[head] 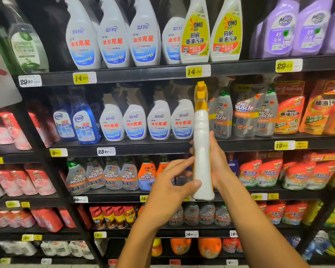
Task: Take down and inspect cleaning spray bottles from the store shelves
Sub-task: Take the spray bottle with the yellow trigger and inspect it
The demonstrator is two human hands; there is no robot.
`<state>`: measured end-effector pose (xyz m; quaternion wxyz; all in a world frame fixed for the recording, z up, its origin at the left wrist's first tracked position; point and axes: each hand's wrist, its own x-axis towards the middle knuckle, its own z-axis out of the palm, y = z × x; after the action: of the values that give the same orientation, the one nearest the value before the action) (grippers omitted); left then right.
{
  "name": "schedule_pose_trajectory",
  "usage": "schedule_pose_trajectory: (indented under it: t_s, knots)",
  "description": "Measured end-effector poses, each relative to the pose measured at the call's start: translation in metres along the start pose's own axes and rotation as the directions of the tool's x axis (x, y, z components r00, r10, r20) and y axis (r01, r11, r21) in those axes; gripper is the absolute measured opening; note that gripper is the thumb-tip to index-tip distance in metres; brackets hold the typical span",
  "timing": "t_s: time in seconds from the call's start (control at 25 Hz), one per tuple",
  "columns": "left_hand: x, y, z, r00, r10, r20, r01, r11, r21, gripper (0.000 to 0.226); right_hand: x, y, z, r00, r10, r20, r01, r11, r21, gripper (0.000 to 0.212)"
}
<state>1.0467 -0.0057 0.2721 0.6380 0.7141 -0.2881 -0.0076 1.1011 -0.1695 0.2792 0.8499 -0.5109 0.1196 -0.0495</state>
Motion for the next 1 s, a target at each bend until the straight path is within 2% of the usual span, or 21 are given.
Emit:
schedule_pose_trajectory:
  t_s: [0.16,0.32,0.52,0.68,0.84,1.0]
  knots:
    - [0.001,-0.002,-0.003,1.0,0.003,0.011,-0.003,1.0,-0.019,0.056,0.003,0.001,-0.001,0.999,-0.033,0.001,0.034,0.999,-0.022,0.071]
    - [0.006,-0.012,-0.007,0.998,-0.05,0.026,0.054,0.976,-0.211,0.058,0.002,-0.006,0.001,0.987,-0.162,-0.011,0.161,0.985,-0.058,0.051]
    - [0.014,-0.03,-0.006,0.989,-0.122,-0.084,0.086,0.935,-0.344,0.053,-0.007,-0.016,0.004,0.957,-0.277,0.091,0.285,0.954,-0.096,0.045]
    - [0.017,-0.036,-0.019,0.98,-0.172,-0.099,0.114,0.895,-0.432,0.054,-0.011,-0.023,0.0,0.939,-0.297,0.176,0.331,0.918,-0.218,0.046]
    - [0.023,-0.04,-0.029,0.986,-0.151,-0.067,0.113,0.913,-0.392,0.055,-0.009,-0.026,-0.003,0.906,-0.293,0.306,0.372,0.895,-0.246,0.041]
    - [0.039,-0.055,-0.04,0.991,-0.131,-0.027,0.127,0.983,-0.133,0.06,0.0,-0.021,-0.01,0.869,-0.331,0.367,0.446,0.846,-0.293,0.037]
